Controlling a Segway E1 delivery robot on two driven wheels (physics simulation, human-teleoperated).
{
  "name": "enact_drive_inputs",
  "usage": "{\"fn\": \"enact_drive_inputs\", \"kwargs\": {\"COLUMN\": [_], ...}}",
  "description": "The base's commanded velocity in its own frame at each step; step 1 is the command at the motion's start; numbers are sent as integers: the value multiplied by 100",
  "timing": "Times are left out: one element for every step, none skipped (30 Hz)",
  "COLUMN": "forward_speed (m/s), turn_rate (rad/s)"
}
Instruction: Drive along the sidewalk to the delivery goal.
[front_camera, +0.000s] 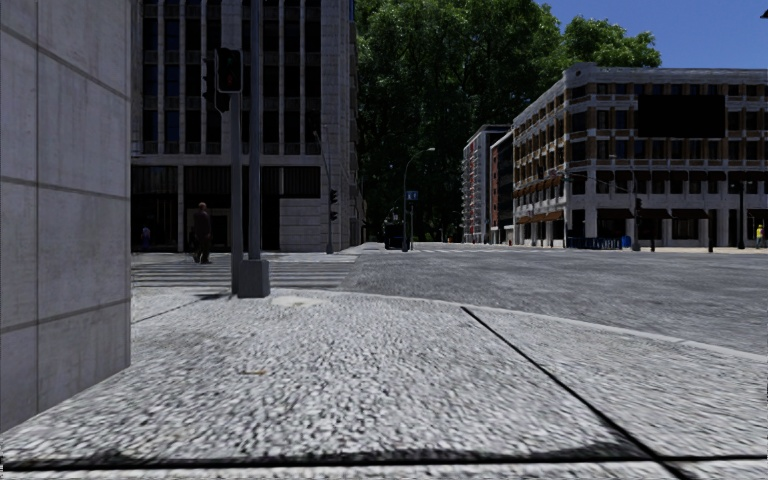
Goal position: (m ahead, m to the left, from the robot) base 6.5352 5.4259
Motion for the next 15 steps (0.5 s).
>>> {"fn": "enact_drive_inputs", "kwargs": {"forward_speed": [135,135,135,135,135,135,135,135,135,135,135,135,135,135,135], "turn_rate": [0,0,0,0,0,0,0,0,0,3,7,11,12,12,12]}}
